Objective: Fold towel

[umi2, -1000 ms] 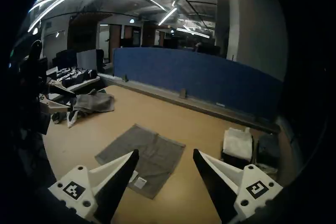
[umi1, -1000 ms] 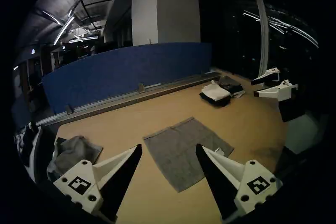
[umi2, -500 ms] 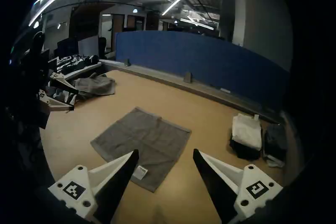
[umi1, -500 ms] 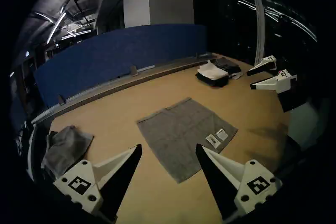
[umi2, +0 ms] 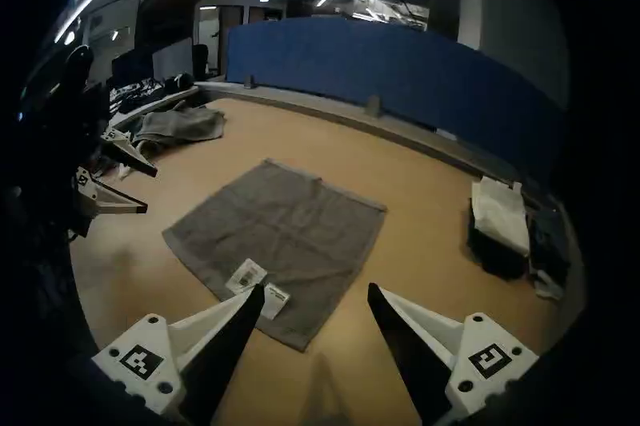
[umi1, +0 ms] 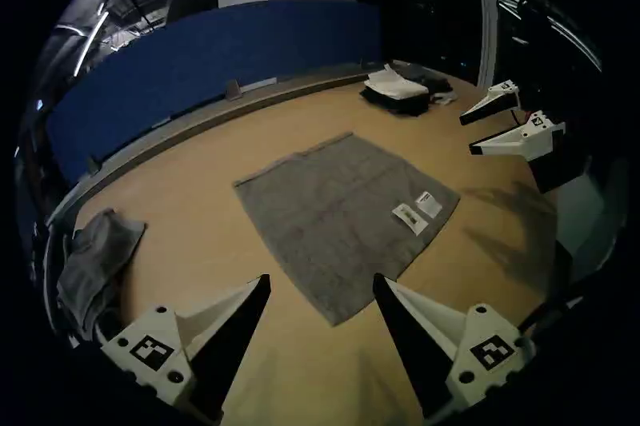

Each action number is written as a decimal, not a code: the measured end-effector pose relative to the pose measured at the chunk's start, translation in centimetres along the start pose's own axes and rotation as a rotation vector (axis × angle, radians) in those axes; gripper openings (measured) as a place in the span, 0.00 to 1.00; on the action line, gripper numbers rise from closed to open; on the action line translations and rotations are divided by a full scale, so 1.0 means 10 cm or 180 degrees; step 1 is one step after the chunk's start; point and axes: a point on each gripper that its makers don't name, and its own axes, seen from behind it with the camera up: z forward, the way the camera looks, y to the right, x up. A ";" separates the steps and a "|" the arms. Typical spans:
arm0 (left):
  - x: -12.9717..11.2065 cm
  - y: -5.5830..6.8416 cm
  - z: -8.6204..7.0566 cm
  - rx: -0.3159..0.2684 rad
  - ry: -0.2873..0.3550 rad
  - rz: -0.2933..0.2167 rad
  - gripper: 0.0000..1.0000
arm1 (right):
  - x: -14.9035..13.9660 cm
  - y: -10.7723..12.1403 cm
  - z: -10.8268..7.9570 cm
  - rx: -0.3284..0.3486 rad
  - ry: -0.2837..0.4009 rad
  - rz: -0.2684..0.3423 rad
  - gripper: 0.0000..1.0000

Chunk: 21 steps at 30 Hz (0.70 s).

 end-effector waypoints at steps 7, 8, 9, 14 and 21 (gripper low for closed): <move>-0.23 0.05 0.18 -0.0086 -0.0158 0.0003 0.95 | -0.21 -0.05 0.19 0.0056 -0.0165 -0.0047 1.00; -0.25 0.06 0.21 -0.0101 -0.0179 -0.0002 0.95 | -0.25 -0.05 0.22 0.0066 -0.0194 -0.0056 1.00; -0.27 0.07 0.22 -0.0112 -0.0194 -0.0005 0.95 | -0.29 -0.06 0.24 0.0073 -0.0217 -0.0063 1.00; -0.37 0.12 0.30 -0.0162 -0.0284 -0.0018 0.95 | -0.46 -0.11 0.35 0.0113 -0.0327 -0.0070 1.00; -0.50 0.16 0.37 -0.0220 -0.0424 -0.0016 0.95 | -0.65 -0.15 0.42 0.0133 -0.0446 -0.0038 1.00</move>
